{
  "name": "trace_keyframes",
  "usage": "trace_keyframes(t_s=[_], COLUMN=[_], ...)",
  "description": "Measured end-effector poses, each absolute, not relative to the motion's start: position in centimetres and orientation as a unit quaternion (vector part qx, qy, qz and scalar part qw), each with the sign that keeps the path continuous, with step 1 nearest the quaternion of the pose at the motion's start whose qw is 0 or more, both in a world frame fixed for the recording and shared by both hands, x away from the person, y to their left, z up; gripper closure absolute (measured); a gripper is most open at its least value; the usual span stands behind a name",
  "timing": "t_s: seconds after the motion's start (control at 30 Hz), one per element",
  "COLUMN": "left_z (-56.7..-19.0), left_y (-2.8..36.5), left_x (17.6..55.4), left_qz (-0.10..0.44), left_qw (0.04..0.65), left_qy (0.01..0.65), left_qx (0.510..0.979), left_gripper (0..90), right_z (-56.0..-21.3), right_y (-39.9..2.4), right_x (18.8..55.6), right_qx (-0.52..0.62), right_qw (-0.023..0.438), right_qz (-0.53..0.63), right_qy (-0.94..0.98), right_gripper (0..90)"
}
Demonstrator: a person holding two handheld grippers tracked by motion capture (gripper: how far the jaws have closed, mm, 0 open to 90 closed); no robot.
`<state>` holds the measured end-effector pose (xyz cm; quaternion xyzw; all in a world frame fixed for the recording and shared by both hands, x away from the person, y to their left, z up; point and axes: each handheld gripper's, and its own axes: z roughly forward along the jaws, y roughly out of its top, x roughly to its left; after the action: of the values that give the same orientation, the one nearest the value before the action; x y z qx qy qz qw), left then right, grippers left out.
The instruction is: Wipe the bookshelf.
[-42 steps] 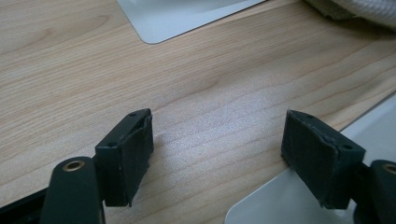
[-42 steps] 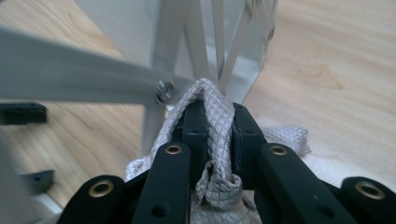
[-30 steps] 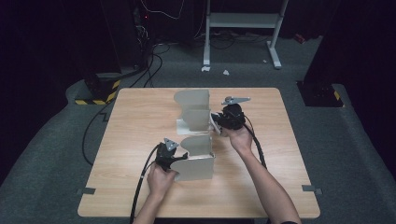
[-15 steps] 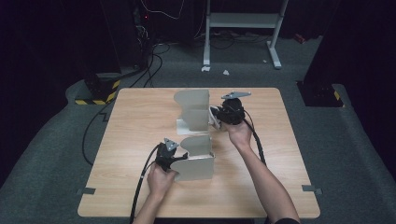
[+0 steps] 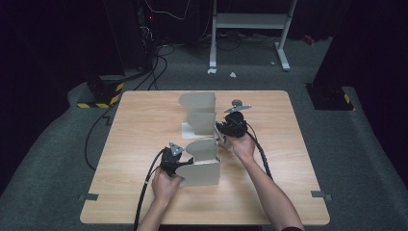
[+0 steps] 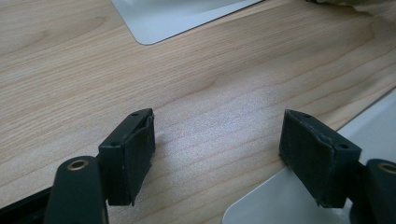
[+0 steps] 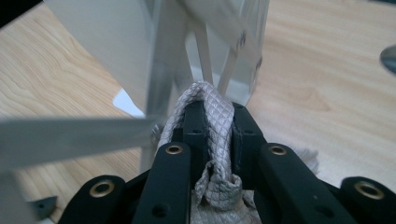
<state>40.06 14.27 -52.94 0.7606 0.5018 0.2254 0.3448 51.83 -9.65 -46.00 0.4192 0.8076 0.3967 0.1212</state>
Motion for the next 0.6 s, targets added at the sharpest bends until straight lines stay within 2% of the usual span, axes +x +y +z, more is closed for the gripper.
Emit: trace_keyframes(t_s=[0.37, 0.6], left_z=[-52.9, -52.9], left_y=[14.3, 14.3], left_x=[40.1, 40.1], left_qz=[0.225, 0.225], left_qw=[0.344, 0.344], left_qy=[0.500, 0.501], left_qx=[0.762, 0.761], left_gripper=[26.9, 26.9], right_z=[-49.3, -48.6], right_y=[-9.2, -9.4], right_x=[52.3, 52.2], right_qx=[0.437, 0.440], right_qw=[0.088, 0.079], right_qz=[0.367, 0.369], right_qy=[0.817, 0.815], right_gripper=[80.0, 80.2])
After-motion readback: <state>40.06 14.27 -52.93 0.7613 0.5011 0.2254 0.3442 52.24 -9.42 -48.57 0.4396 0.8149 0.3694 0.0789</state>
